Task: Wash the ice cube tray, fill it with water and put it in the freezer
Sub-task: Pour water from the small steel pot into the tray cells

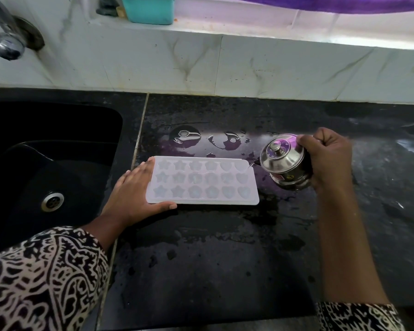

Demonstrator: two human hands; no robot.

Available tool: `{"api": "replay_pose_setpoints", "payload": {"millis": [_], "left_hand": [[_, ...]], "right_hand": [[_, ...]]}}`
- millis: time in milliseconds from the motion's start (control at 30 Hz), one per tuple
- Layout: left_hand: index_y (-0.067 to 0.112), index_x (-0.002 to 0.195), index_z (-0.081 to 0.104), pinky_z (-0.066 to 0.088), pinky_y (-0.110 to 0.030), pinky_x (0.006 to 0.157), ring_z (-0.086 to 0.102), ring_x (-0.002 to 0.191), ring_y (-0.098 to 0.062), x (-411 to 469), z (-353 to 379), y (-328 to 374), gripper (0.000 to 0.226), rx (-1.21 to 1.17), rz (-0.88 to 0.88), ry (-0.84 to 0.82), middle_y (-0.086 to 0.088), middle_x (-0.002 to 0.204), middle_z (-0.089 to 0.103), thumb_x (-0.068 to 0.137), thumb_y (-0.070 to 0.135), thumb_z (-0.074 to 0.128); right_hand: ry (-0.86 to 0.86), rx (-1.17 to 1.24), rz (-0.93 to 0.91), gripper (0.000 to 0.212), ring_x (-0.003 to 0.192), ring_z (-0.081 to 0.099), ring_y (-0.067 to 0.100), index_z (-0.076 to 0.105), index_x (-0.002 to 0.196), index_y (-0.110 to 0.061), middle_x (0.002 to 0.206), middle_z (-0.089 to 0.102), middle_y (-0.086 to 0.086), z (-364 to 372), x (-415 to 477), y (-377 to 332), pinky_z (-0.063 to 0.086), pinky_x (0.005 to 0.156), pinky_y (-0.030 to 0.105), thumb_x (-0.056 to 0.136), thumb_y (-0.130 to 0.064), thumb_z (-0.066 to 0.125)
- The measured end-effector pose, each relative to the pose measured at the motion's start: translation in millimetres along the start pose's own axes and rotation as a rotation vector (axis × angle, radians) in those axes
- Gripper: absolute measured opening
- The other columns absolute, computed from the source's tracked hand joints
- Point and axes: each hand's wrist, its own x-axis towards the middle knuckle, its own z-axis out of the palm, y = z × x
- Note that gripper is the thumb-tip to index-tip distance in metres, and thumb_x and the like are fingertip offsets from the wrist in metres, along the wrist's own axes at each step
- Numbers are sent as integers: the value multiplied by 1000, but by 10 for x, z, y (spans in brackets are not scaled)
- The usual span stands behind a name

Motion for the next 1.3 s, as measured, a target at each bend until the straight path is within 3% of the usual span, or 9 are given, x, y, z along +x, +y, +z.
{"api": "replay_pose_setpoints", "payload": {"millis": [333,467,567,700,1000,1200,1300], "left_hand": [[21,156,6,12,-41,120,18,148,-15,7,0,-4,131,0,2,-8,2,162,19,54,99,32],[22,156,5,11,-41,120,17,148,-15,-1,-2,-1,131,-12,3,-7,2,162,18,54,99,33],[22,156,6,11,-40,120,18,148,-15,0,-1,6,133,-13,3,-6,2,162,18,52,101,30],[21,156,7,11,-40,120,19,148,-15,2,0,8,133,-14,3,-4,3,162,18,52,102,29],[22,156,4,10,-39,120,17,148,-13,9,37,-1,135,-9,-3,-7,5,162,15,50,104,24],[20,156,3,7,-36,120,13,149,-11,-2,20,11,137,-12,-7,-1,5,163,13,49,104,21],[20,156,1,4,-34,119,9,149,-10,-15,9,15,136,-23,-6,0,5,163,10,51,103,21]], "right_hand": [[1,21,8,34,53,40,16,43,47,-24,52,44,-3,7,-8,17,39,48,22,68,-12,66],[22,252,86,29,51,39,14,43,46,-20,51,45,1,45,-30,-17,38,48,21,63,-10,64],[22,444,118,33,47,44,8,48,44,-19,45,50,-5,90,-51,-57,40,49,18,69,-2,60],[-49,532,135,38,47,45,7,47,43,-20,47,49,-5,241,-117,-147,41,49,16,72,1,59],[-175,441,184,37,45,40,9,45,50,-16,48,46,-3,819,-348,-241,39,47,19,78,5,58],[-226,309,165,28,49,32,15,41,60,-6,64,40,18,1134,-508,-271,32,46,23,78,5,60],[-233,265,153,37,50,32,17,38,55,-15,67,42,19,1229,-568,-273,31,46,24,77,3,62]]}}
